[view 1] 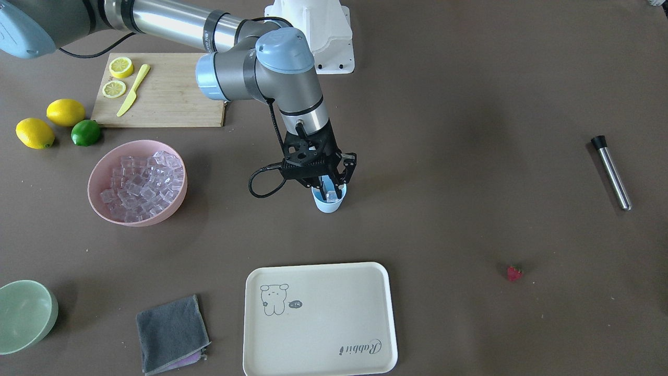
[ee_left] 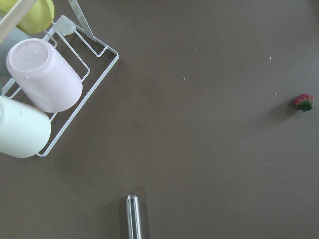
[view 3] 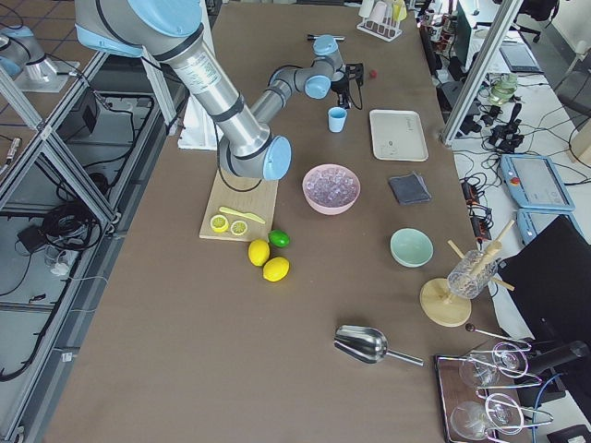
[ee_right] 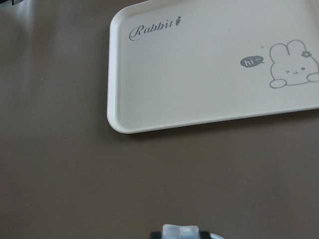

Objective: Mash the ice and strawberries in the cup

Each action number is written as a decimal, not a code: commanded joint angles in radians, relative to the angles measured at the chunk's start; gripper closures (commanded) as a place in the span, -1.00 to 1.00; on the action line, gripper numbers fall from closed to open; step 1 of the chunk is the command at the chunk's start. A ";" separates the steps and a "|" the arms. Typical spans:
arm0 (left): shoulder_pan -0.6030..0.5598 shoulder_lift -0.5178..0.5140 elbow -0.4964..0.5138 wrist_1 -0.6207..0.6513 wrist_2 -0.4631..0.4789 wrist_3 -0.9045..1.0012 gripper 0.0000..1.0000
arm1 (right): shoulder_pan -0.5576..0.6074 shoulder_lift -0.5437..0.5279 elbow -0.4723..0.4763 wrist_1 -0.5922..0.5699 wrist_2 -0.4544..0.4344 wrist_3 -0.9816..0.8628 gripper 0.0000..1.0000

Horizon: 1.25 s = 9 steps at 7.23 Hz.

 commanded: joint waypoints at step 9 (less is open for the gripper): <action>0.000 0.005 -0.007 -0.003 0.000 0.000 -0.97 | 0.193 -0.303 0.414 -0.351 0.248 -0.276 -0.99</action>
